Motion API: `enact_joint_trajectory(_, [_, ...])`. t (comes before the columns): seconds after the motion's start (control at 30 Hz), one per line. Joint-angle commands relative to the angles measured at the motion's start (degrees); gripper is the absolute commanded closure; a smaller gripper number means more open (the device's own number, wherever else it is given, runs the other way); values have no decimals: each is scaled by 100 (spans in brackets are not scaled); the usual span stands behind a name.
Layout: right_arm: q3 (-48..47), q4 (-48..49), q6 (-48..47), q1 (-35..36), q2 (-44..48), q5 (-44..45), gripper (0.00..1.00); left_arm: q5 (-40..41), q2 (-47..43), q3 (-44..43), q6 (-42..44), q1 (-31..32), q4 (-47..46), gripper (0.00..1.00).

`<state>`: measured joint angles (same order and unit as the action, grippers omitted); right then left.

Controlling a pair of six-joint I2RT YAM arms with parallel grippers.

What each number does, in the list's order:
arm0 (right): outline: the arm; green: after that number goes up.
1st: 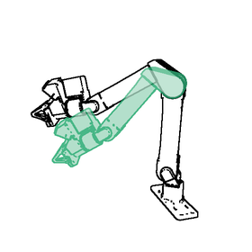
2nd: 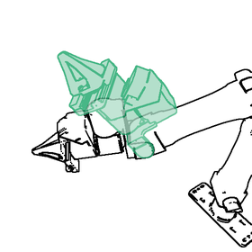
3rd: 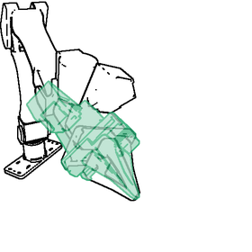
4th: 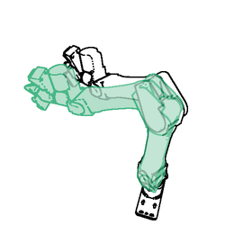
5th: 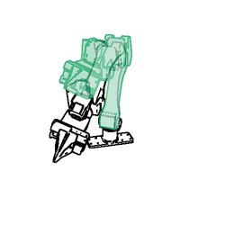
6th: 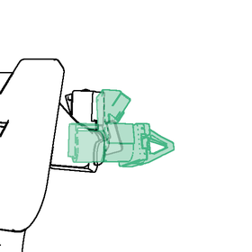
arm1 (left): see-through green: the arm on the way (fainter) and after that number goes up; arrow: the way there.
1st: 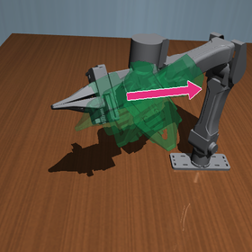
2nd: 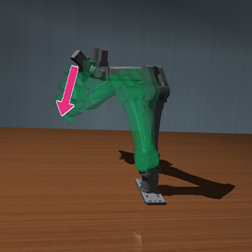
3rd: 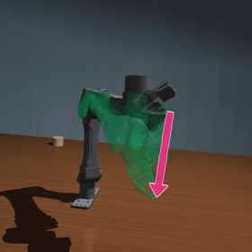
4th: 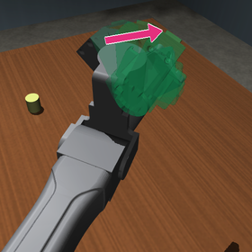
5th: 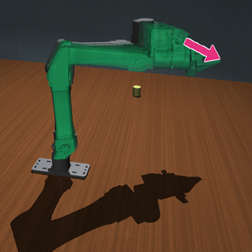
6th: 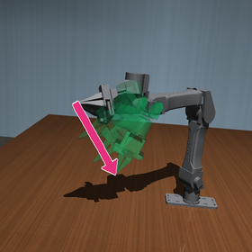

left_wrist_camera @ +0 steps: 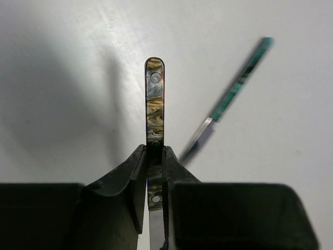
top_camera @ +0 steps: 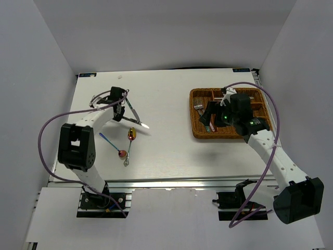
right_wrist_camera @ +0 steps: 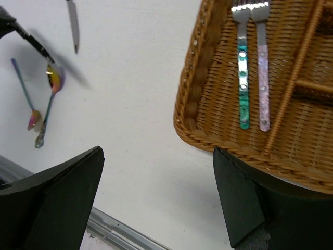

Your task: Sort the eating utensils into containers

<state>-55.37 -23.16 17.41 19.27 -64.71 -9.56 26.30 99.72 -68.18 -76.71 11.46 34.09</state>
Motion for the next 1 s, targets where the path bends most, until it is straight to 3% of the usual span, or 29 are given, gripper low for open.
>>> enact_joint_trajectory(0.0, [-35, 583, -27, 24, -6, -737, 11, -133, -655, -20, 252, 49, -506, 100])
enact_joint_trajectory(0.17, [27, 1418, 96, 24, -182, -2152, 11, -924, -919, 51, 1086, 268, -1386, 100])
enact_joint_trajectory(0.23, [-26, 1533, 271, 33, -244, -2243, 11, -1389, -893, -116, 1524, 593, -1668, 100])
enact_joint_trajectory(0.4, [0, 1840, 745, 42, -297, -2067, 11, -1961, -928, -275, 2186, 1830, -2676, 100])
enact_joint_trajectory(0.6, [307, 2104, 1265, 156, -271, -1619, 12, -2472, -1025, 7, 2265, 2657, -3934, 100])
enact_joint_trajectory(0.97, [405, 2166, 1098, 323, -270, -1399, 19, -2911, -841, -292, 2380, 3178, -4137, 100])
